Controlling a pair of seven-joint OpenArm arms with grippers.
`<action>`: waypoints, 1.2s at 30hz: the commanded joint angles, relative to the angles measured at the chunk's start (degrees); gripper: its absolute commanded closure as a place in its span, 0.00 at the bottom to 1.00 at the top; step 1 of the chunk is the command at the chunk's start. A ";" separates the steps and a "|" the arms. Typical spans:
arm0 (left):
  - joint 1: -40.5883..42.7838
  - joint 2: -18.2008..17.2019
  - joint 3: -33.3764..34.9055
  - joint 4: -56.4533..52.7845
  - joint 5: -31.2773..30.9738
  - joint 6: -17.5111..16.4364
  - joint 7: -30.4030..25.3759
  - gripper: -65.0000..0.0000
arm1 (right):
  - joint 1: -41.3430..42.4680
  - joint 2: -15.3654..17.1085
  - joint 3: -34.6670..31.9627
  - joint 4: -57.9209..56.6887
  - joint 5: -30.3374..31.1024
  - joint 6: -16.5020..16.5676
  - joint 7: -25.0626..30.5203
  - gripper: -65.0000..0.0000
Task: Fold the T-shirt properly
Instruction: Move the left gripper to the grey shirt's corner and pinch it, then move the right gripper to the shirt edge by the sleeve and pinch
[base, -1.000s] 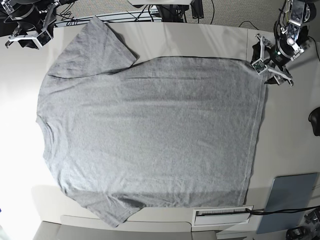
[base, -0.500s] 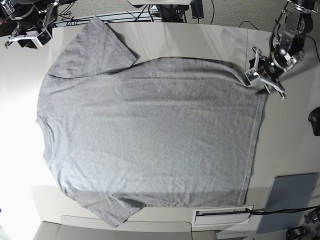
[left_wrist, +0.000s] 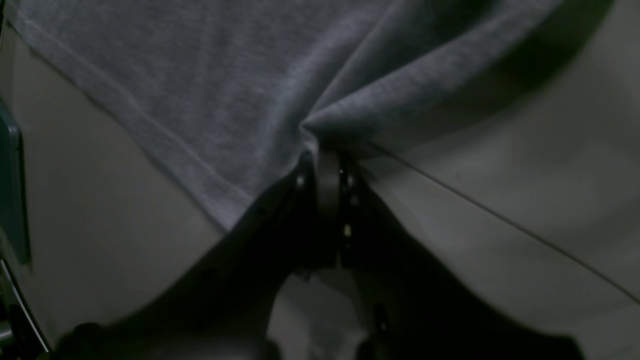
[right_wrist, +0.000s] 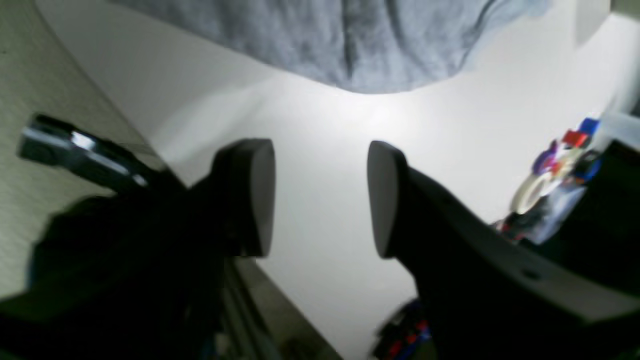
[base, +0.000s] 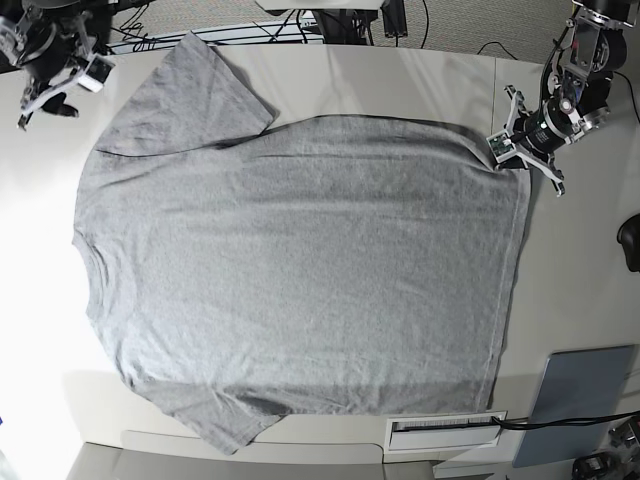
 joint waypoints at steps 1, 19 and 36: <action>1.90 -0.26 0.81 -1.22 2.38 -5.83 5.57 1.00 | 0.33 1.09 0.48 0.15 -0.04 -0.70 0.22 0.55; 1.88 0.02 0.81 0.96 2.38 -5.83 5.66 1.00 | 16.15 5.22 -25.90 -12.44 -7.74 -0.72 -4.55 0.60; 1.90 0.02 0.81 0.96 2.40 -5.49 5.64 1.00 | 19.34 4.70 -30.67 -12.46 -7.72 -0.74 -4.66 0.60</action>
